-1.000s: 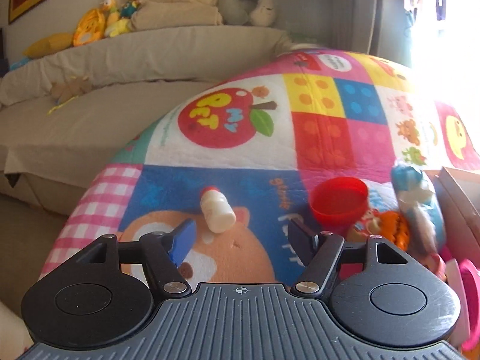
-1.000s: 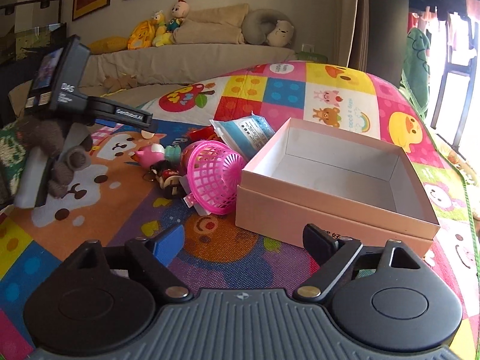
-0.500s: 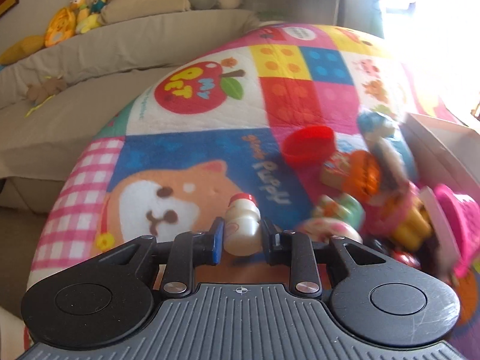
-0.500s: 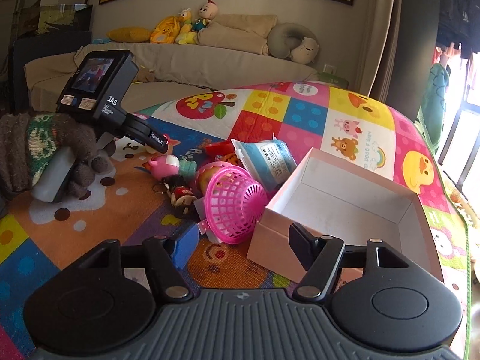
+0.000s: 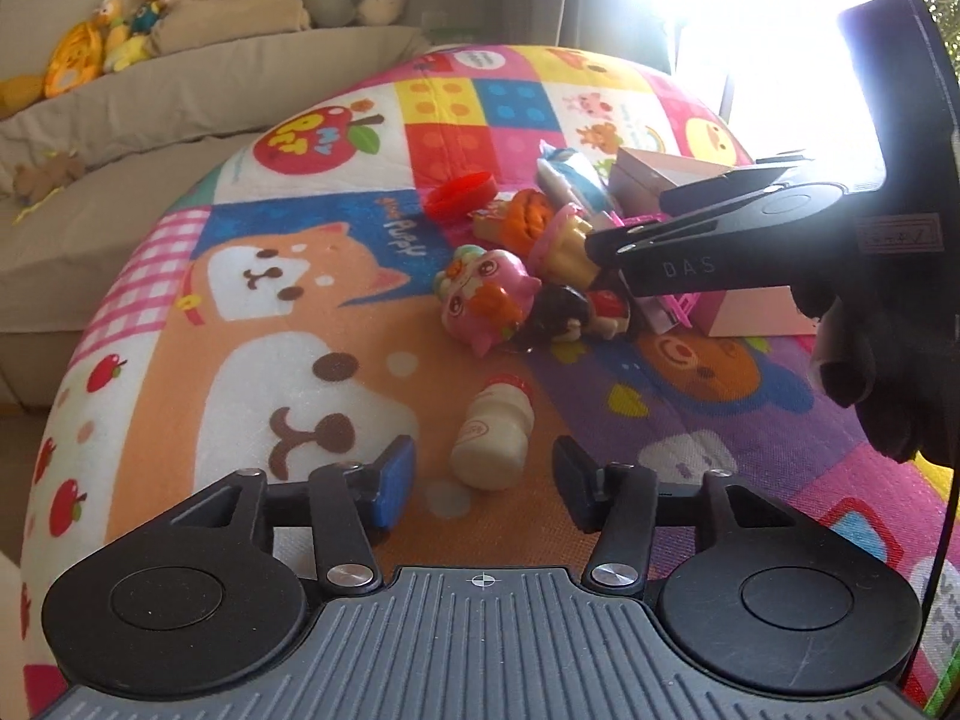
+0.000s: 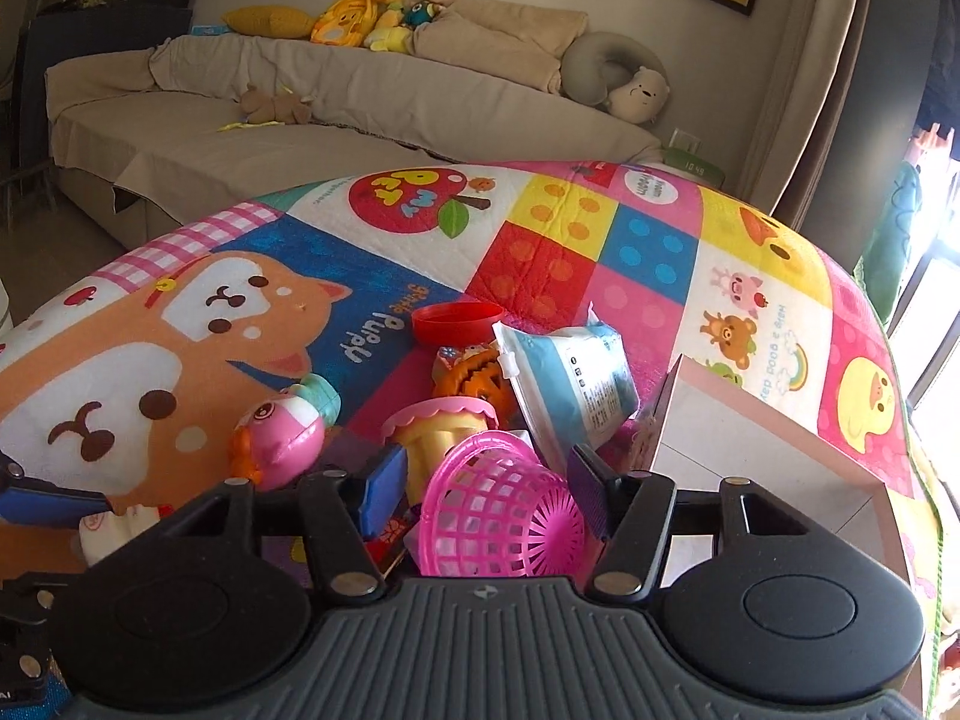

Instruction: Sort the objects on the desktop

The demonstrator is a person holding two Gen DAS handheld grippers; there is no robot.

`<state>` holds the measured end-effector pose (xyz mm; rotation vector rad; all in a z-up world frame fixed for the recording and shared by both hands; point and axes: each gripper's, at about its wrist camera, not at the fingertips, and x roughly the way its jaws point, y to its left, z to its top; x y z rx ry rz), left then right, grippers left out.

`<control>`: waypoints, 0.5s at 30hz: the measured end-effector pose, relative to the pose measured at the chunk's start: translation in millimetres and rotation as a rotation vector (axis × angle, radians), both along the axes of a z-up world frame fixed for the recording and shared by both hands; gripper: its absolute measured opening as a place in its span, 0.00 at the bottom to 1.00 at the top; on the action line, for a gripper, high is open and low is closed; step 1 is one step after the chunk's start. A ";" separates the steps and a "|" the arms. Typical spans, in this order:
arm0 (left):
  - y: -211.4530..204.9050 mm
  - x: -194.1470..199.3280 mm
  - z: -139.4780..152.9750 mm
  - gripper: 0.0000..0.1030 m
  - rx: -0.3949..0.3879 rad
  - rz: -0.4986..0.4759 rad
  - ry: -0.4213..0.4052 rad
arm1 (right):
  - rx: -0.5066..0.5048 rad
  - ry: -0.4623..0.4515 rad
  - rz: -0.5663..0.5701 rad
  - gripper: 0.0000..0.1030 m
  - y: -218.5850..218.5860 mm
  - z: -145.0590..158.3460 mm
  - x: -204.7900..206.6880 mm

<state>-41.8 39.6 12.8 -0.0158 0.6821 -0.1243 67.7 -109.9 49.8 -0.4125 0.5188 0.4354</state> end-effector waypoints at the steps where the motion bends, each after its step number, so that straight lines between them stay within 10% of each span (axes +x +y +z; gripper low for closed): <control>1: 1.0 -1.4 0.5 0.64 0.009 0.007 -0.004 | 0.013 0.011 0.013 0.58 -1.2 1.5 -3.3; 8: 11.0 -10.5 -1.6 0.80 0.021 0.054 0.006 | 0.021 0.096 0.263 0.54 6.5 5.0 -53.5; 15: 17.8 -16.8 -0.8 0.91 0.019 0.087 0.004 | 0.022 0.032 0.226 0.55 -10.1 10.6 -83.6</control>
